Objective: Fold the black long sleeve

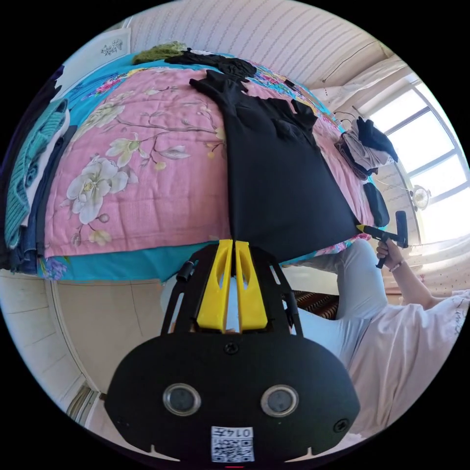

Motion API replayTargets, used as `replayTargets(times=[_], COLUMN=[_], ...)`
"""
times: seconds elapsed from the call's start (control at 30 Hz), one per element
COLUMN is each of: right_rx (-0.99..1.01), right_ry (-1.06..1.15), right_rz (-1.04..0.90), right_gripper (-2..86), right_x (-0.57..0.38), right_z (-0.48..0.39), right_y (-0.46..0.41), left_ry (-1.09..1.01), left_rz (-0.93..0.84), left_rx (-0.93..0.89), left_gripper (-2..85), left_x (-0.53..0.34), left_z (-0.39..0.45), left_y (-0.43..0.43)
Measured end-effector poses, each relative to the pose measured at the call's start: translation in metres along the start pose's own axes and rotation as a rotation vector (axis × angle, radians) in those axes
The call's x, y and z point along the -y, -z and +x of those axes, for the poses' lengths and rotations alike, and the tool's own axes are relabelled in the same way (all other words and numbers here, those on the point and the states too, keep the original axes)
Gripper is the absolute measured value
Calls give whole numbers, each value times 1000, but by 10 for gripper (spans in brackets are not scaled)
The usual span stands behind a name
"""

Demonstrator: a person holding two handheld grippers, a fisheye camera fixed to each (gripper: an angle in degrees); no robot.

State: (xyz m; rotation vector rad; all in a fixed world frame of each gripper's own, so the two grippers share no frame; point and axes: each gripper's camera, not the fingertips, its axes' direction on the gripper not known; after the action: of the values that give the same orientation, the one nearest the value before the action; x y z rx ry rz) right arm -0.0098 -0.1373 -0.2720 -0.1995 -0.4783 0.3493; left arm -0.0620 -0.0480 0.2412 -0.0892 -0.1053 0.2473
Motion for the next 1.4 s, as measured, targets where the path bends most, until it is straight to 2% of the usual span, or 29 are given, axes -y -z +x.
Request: replayTargets(times=[0.23, 0.4, 0.47, 0.63, 0.7, 0.83, 0.93, 1.03, 1.17, 1.23, 1.3, 1.33, 1.4], right_rx=[-83, -140, -173, -267, -276, -335, -428, -462, -370, -336, -300, -272, -227], right_ry=[16, -2, -4, 28, 36, 73, 89, 102, -28, -76, -112, -91, -76], right_rz=[-80, -42, 32, 146, 175, 251, 308, 360, 405, 420, 348, 323, 377], right_gripper=[9, 33, 57, 87, 89, 84, 83, 83, 76, 69, 42, 10, 0], right_x=[15, 12, 13, 51, 78, 164, 244, 323, 393, 406, 414, 412, 395], right_z=[-12, -3, 5, 23, 29, 37, 43, 54, 86, 95, 105, 107, 106], right_y=[-26, -5, 15, 45, 52, 63, 68, 63, 43, 35, 27, 29, 49], left_ry=[83, -3, -58, -231, -323, -429, -484, -469, -394, -356, -308, -306, -290], left_rz=[47, 104, 121, 183, 212, 231, 218, 187, 148, 99, -33, -40, -26], left_rx=[52, 132, 157, 108, 94, 58, 97, 157, 101, 111, 113, 88, 41], left_gripper=[-9, -9, -10, -10, -9, -6, 0, 2, 45, 59, 51, 37, 4], left_x=[10, 19, 36, 120, 179, 283, 393, 455, 529, 552, 574, 578, 583], left_z=[2, 16, 27, 75, 105, 147, 182, 200, 219, 224, 225, 224, 223], left_y=[-17, 6, 9, -9, -31, -73, -125, -162, -217, -243, -281, -290, -292])
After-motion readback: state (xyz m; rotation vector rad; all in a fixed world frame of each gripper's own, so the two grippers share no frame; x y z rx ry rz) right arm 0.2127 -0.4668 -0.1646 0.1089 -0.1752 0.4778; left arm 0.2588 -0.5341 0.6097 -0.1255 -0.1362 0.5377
